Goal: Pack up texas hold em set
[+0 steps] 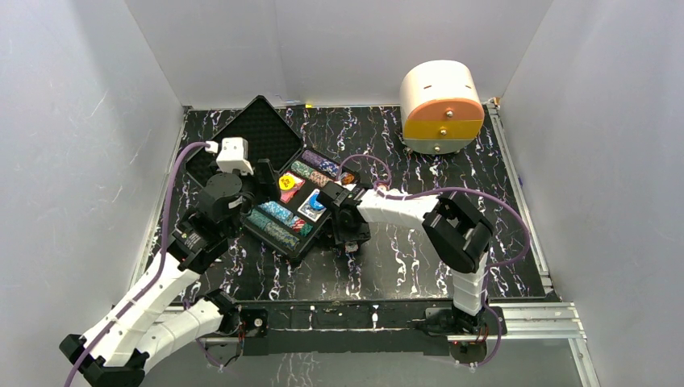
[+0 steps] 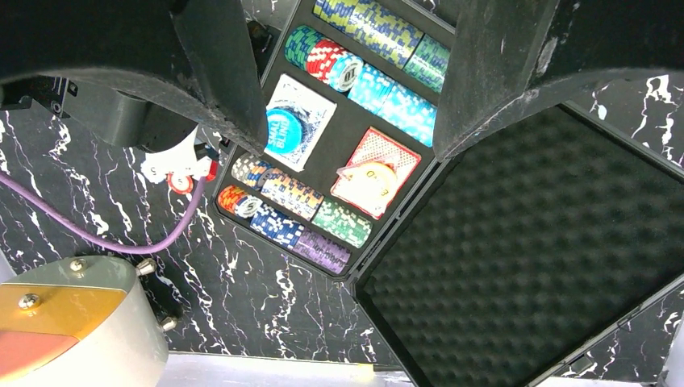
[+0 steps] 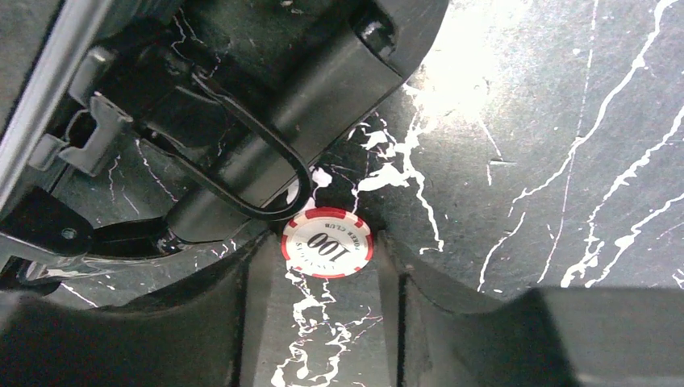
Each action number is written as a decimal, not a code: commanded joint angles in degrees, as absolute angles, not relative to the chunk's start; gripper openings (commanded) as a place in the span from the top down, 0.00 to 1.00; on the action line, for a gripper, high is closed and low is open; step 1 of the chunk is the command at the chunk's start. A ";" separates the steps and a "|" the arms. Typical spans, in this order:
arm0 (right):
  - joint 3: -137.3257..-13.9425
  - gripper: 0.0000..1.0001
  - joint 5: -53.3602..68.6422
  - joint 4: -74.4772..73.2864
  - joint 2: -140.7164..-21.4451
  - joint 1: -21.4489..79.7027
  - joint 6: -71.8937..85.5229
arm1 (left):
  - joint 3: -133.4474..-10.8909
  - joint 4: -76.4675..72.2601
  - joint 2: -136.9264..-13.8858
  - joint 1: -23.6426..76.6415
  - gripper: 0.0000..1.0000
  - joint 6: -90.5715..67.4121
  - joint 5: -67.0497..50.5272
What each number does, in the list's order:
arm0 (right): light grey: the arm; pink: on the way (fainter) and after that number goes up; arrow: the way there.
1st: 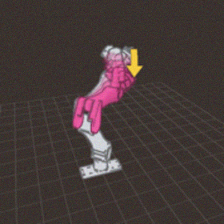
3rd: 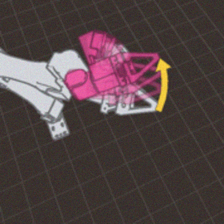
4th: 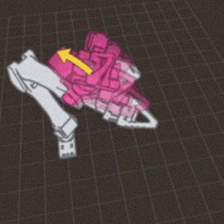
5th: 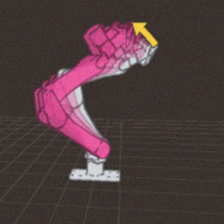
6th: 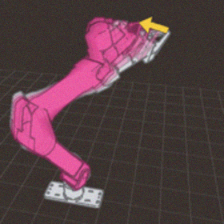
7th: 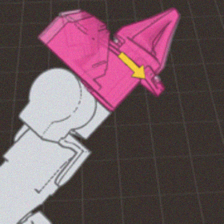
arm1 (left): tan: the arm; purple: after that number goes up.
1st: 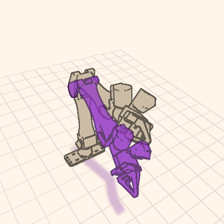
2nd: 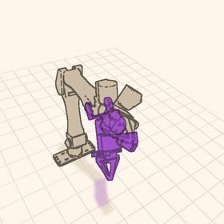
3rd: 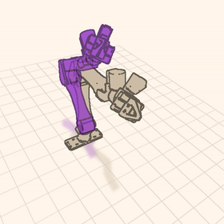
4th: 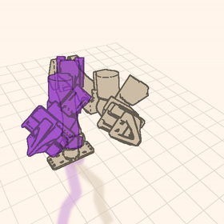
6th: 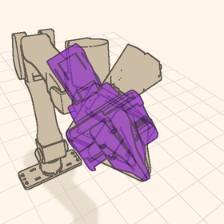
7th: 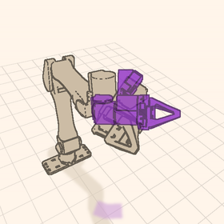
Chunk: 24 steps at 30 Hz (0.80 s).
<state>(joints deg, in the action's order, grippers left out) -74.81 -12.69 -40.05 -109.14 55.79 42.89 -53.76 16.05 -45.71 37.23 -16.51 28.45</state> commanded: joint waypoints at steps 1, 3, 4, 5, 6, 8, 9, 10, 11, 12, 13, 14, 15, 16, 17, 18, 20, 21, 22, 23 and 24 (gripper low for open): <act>-75.64 0.48 -12.73 -40.88 -110.50 56.03 43.06 | -54.09 15.21 -45.68 37.13 0.27 -17.28 30.49; -75.36 0.52 -12.62 -41.11 -110.65 56.06 43.55 | -54.17 15.29 -45.78 37.09 0.26 -17.40 30.50; -75.06 0.53 -12.87 -41.22 -110.53 56.07 44.07 | -54.09 15.24 -45.84 37.09 0.26 -17.52 30.54; -74.73 0.53 -13.03 -41.19 -110.22 56.03 44.33 | -54.10 15.29 -45.94 37.09 0.26 -17.69 30.72; -74.30 0.53 -13.43 -41.00 -109.78 56.07 44.69 | -54.12 15.43 -46.07 37.09 0.26 -17.89 30.76; -73.53 0.54 -14.18 -40.75 -108.58 56.02 45.45 | -54.23 15.74 -46.46 37.09 0.25 -18.29 30.54; -73.22 0.54 -14.71 -40.70 -107.88 56.07 45.96 | -54.18 15.95 -46.68 37.09 0.24 -18.48 30.23; -72.88 0.55 -15.39 -40.51 -107.09 56.06 46.49 | -54.10 16.06 -46.91 37.09 0.23 -18.60 29.66; -72.41 0.54 -15.97 -40.27 -106.03 56.07 47.03 | -54.01 16.16 -47.14 37.09 0.21 -18.69 28.86; -71.89 0.54 -16.56 -39.84 -104.41 56.00 47.56 | -53.88 16.36 -47.56 37.09 0.18 -18.78 27.92; -71.22 0.54 -17.33 -39.37 -103.19 55.90 48.12 | -53.57 16.69 -47.94 37.05 0.08 -19.27 26.65; -70.23 0.54 -17.88 -38.92 -101.88 55.77 48.39 | -52.87 16.72 -48.61 37.09 0.02 -19.92 24.17; -69.50 0.54 -18.12 -38.41 -100.59 55.40 49.57 | -52.39 16.87 -49.21 37.09 0.02 -20.10 22.25; -68.03 0.54 -18.02 -36.90 -97.28 54.54 50.99 | -51.66 17.29 -50.45 37.09 0.02 -21.20 18.87; -66.42 0.54 -18.00 -36.02 -95.50 53.93 51.88 | -50.72 16.85 -51.56 37.09 0.02 -22.25 15.54; -64.31 0.54 -17.69 -34.31 -92.54 52.99 53.09 | -49.82 15.83 -53.02 37.09 0.02 -22.85 9.97; -60.47 0.53 -15.83 -30.73 -87.35 50.81 55.73 | -47.73 11.71 -55.89 37.09 0.02 -23.22 -2.62; -58.00 0.53 -14.23 -27.94 -84.35 49.44 58.07 | -45.55 7.93 -57.15 37.09 0.02 -24.79 -7.09; -56.67 0.53 -13.00 -26.75 -82.66 48.39 59.58 | -43.98 5.51 -57.64 37.09 0.02 -26.17 -10.05; -53.84 0.53 -11.23 -23.79 -79.28 47.27 63.00 | -41.12 0.62 -58.72 37.13 0.05 -27.70 -14.16; -50.59 0.53 -9.01 -19.59 -76.48 46.39 67.13 | -39.05 -2.83 -60.24 37.30 0.09 -29.69 -17.58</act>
